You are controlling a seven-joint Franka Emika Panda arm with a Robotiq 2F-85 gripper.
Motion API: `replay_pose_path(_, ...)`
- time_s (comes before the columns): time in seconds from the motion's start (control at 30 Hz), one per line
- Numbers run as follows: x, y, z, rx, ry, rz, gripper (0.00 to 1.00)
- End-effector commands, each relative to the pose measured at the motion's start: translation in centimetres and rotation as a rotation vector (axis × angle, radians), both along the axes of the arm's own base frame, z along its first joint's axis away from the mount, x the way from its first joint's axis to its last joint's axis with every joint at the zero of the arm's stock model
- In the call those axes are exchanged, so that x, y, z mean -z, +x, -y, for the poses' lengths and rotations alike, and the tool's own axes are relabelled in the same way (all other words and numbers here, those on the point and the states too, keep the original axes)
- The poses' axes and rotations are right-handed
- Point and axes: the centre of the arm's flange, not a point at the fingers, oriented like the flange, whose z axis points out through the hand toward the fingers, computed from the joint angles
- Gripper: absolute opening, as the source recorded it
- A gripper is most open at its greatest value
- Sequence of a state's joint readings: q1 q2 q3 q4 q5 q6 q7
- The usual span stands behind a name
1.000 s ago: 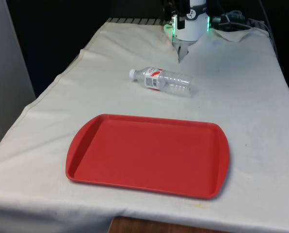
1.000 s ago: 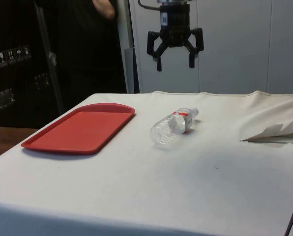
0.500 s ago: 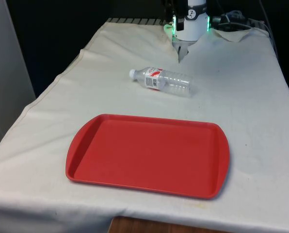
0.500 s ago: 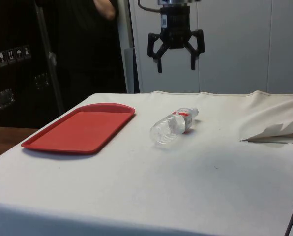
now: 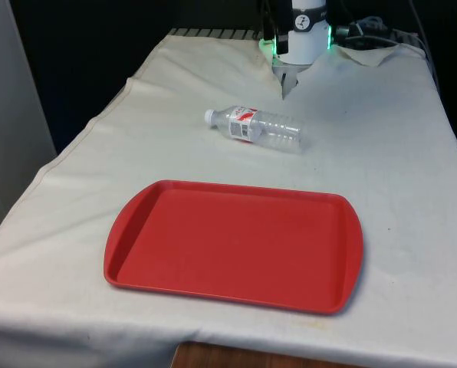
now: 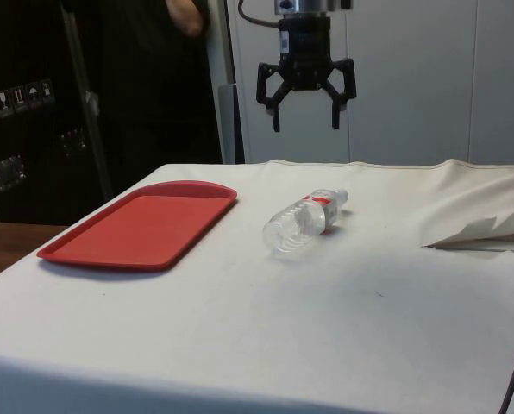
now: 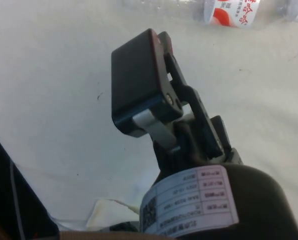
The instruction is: Place the bottle upright on the tray.
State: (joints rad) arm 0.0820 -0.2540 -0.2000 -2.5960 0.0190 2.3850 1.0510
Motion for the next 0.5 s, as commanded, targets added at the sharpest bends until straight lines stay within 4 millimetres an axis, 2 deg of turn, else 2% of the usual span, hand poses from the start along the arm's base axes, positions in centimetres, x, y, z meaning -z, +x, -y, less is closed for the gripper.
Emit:
replay_pose_path(0.0, 0.02, 0.16, 0.02, 0.014, 0.008, 0.009, 1.0)
replay_pose_path(0.47, 0.89, 0.51, 0.05, 0.081, 0.065, 0.022, 1.0)
